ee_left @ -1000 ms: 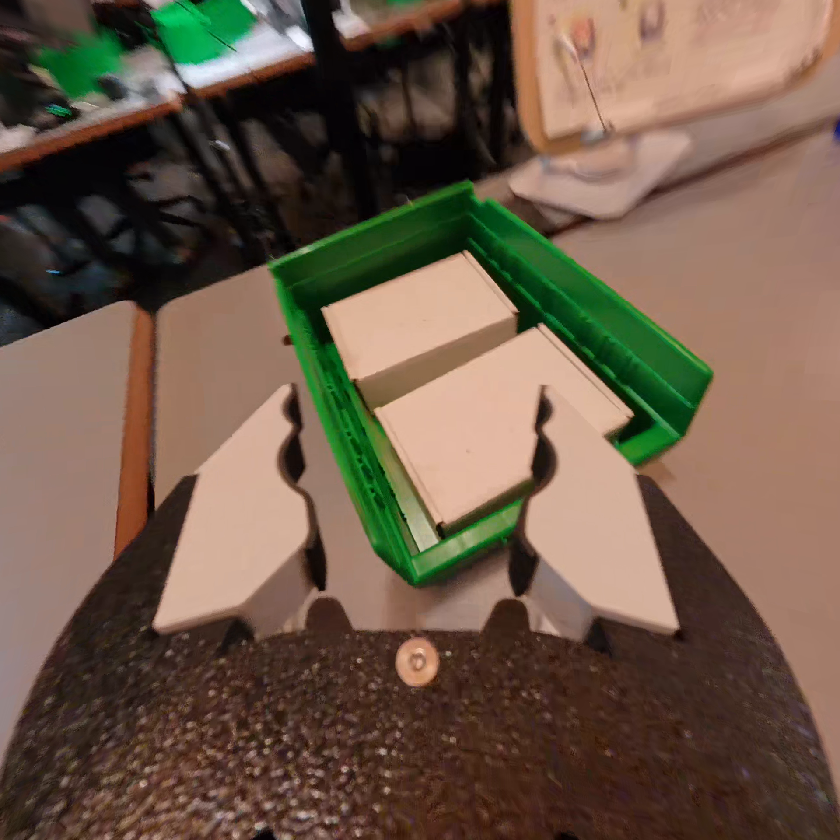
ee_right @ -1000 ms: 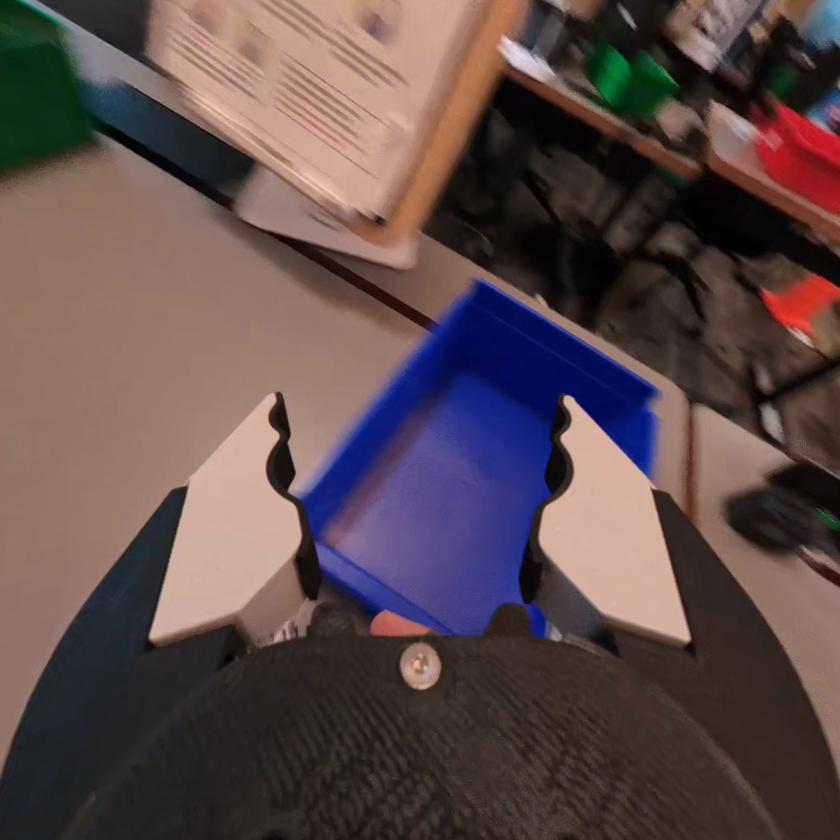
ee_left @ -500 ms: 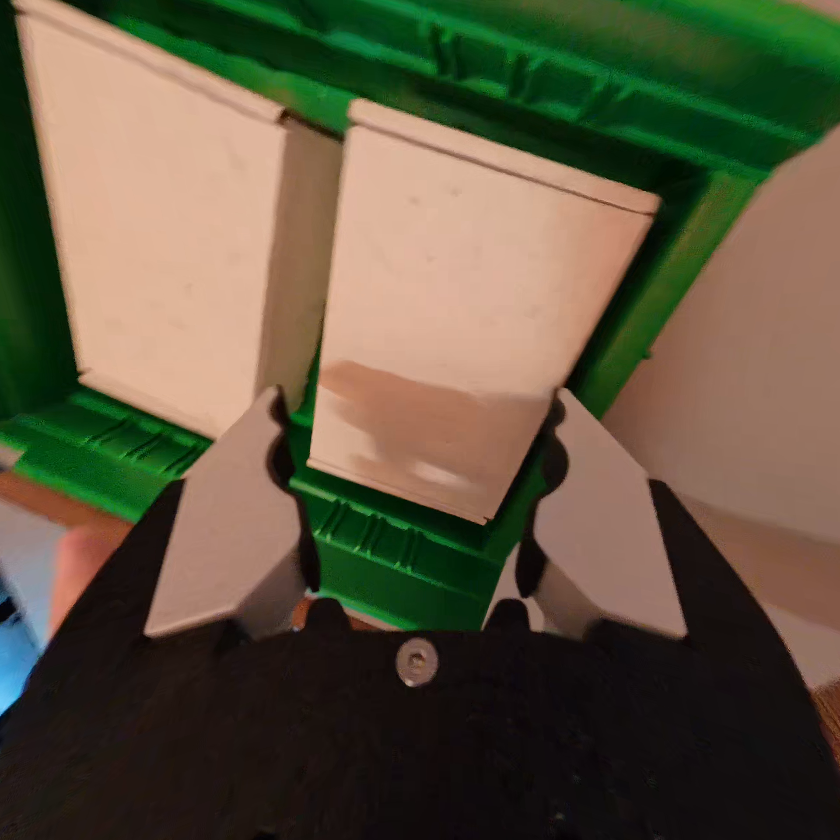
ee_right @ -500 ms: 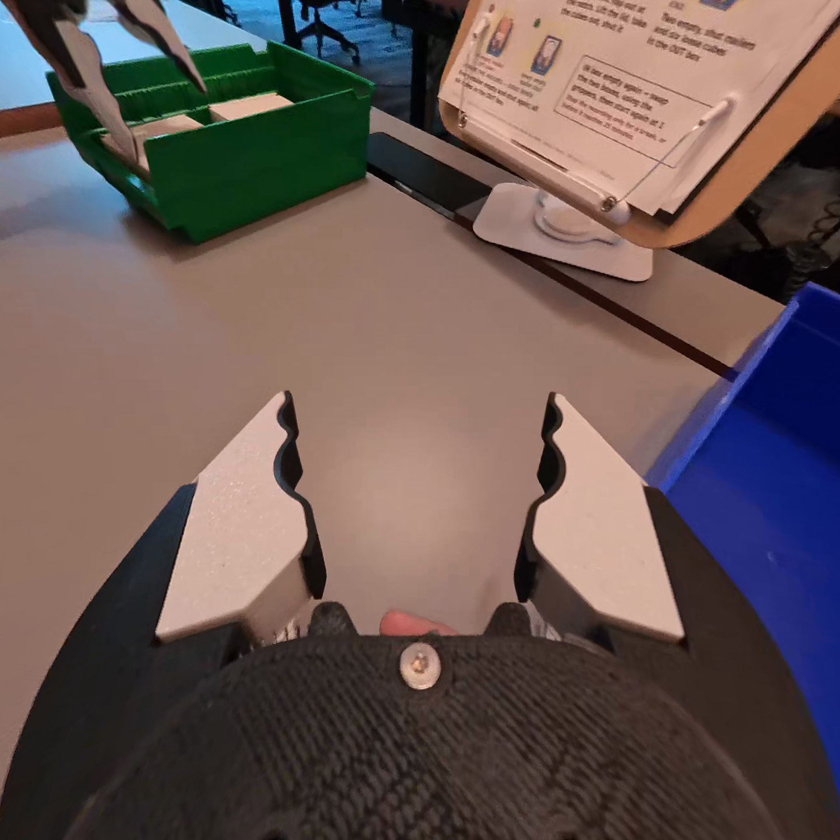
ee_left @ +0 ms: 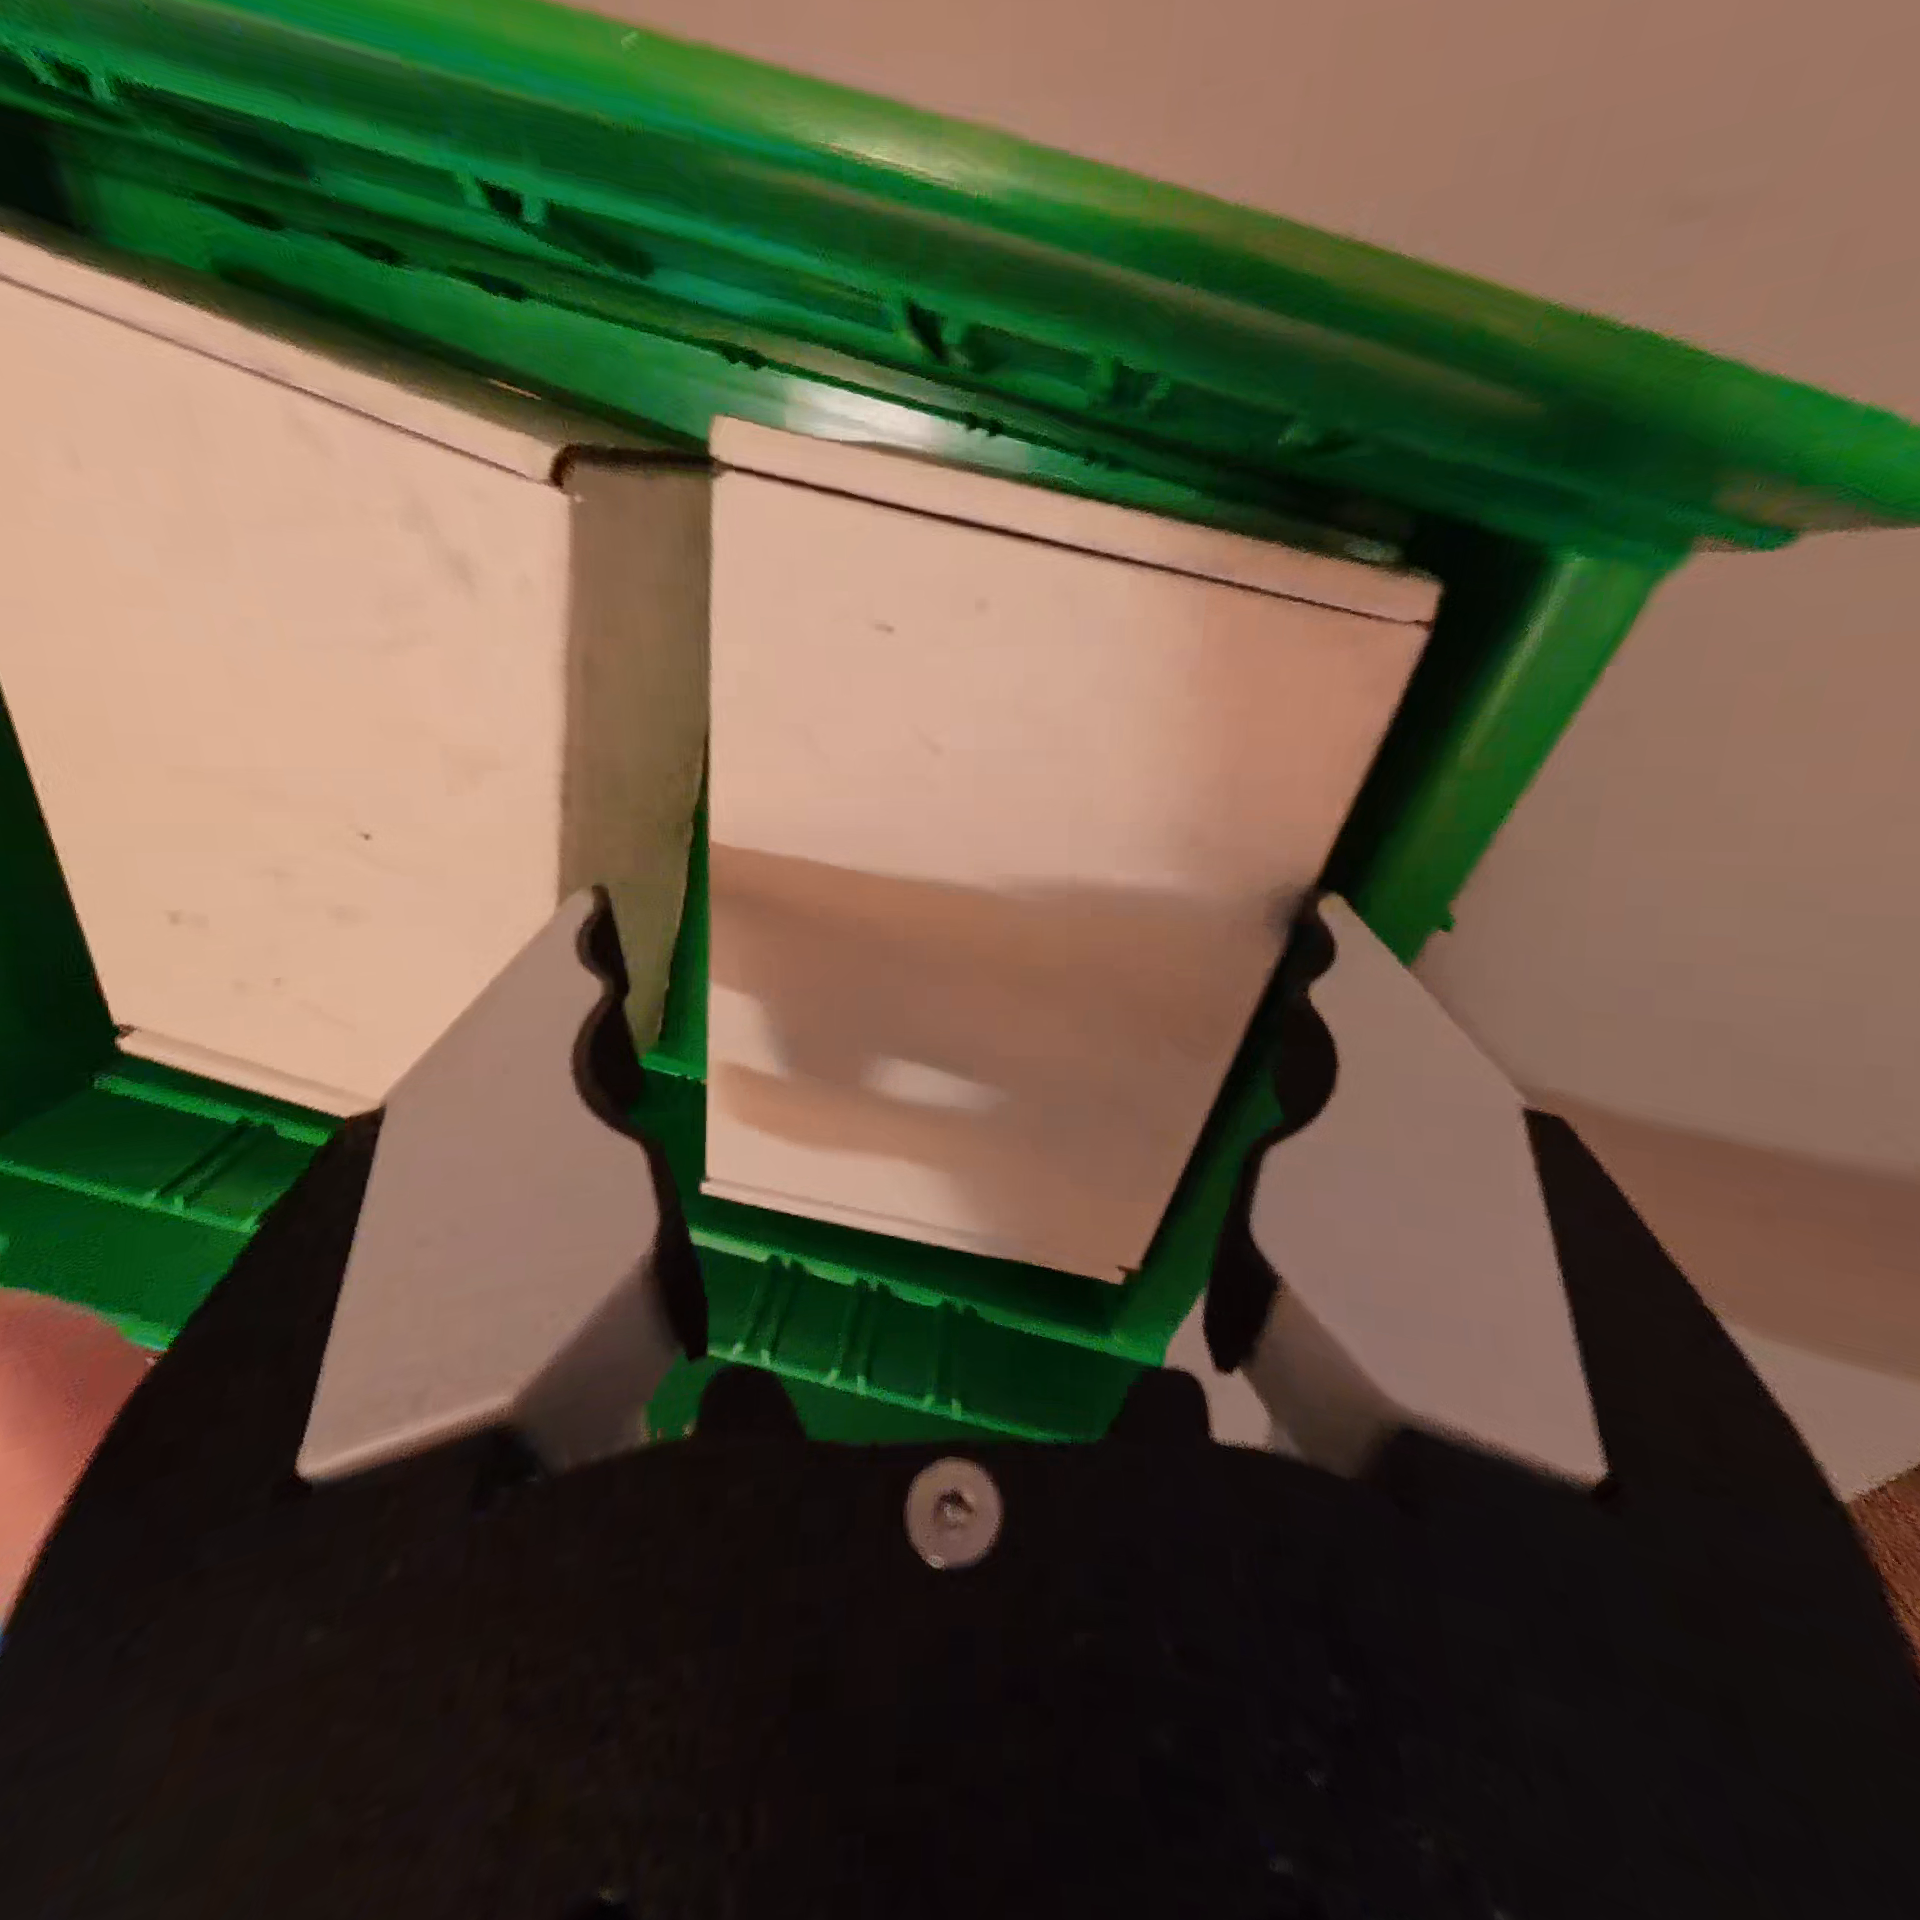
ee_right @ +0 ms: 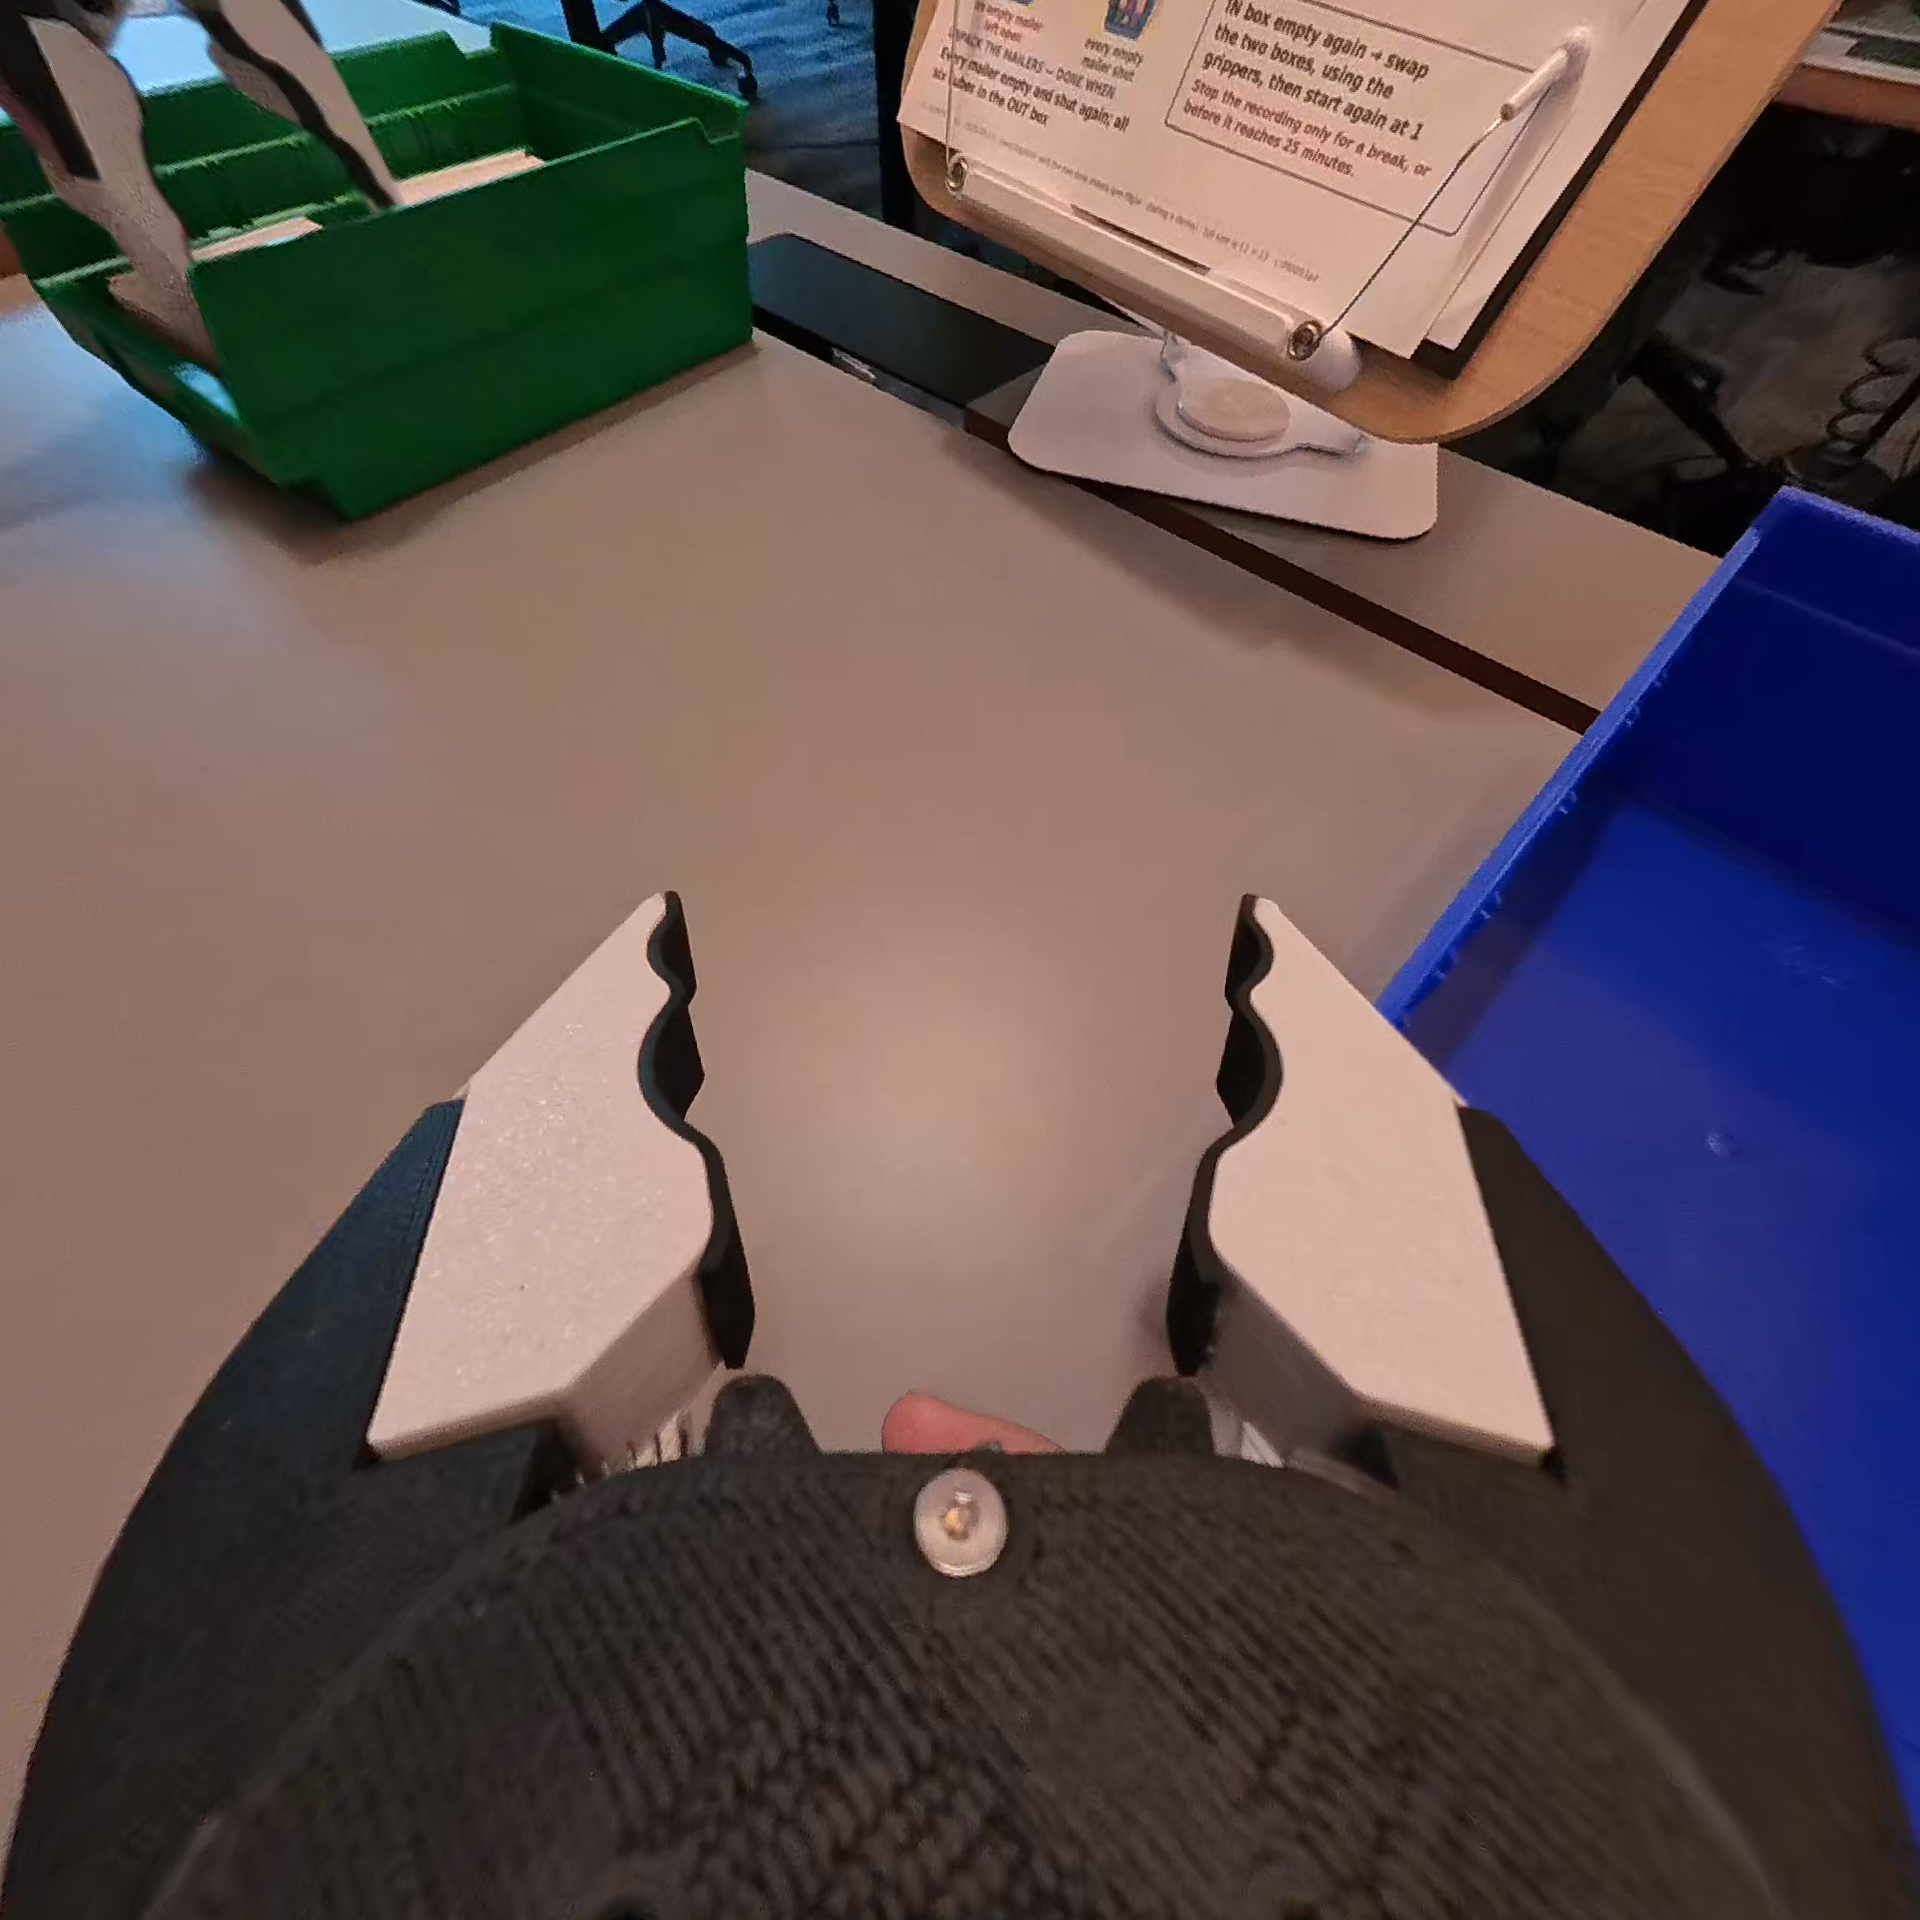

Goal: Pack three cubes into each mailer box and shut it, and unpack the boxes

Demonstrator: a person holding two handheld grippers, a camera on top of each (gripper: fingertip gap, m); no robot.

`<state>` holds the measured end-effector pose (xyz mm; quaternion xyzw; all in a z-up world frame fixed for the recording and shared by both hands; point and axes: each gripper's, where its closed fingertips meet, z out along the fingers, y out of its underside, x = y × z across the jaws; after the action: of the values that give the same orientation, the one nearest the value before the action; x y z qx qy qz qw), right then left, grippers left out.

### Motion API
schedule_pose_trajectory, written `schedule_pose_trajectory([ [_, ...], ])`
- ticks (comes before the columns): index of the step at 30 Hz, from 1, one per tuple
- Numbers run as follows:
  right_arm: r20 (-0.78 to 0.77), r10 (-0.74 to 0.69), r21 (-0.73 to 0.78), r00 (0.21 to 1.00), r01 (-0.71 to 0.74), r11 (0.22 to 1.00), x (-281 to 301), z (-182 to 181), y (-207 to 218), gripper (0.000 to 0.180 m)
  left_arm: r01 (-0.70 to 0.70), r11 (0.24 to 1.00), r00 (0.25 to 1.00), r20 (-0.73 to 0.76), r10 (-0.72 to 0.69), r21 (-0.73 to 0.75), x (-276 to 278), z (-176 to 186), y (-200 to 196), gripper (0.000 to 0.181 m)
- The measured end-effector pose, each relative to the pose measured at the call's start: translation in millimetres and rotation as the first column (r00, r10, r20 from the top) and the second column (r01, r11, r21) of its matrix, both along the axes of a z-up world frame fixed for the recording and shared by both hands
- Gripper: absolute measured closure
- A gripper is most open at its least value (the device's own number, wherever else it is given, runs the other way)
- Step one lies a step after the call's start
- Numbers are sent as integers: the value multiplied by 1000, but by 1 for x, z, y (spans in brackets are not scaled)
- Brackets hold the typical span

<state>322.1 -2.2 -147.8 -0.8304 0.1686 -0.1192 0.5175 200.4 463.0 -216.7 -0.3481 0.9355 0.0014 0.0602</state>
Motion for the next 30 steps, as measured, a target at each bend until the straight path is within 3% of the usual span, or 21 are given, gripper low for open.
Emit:
schedule_pose_trajectory([
  [5,-5,17,-17,1000,-17,1000,-2,-5,4,78,-47,999,998,-51,47,-2,1,-10,7,44],
  [9,20,8,-36,1000,-7,999,-1,-6,2,78,-82,995,990,-121,75,-56,-6,-14,3,59],
  [19,34,36,-44,999,-34,998,-8,-7,14,79,-118,989,975,-199,98,-91,-9,-19,2,58],
  [26,89,14,-79,996,-7,997,-5,-4,9,80,-15,999,993,-115,19,41,-5,-10,8,60],
  [30,90,9,-45,996,-4,999,-5,4,7,81,-36,996,994,-98,45,86,-12,12,12,62],
])
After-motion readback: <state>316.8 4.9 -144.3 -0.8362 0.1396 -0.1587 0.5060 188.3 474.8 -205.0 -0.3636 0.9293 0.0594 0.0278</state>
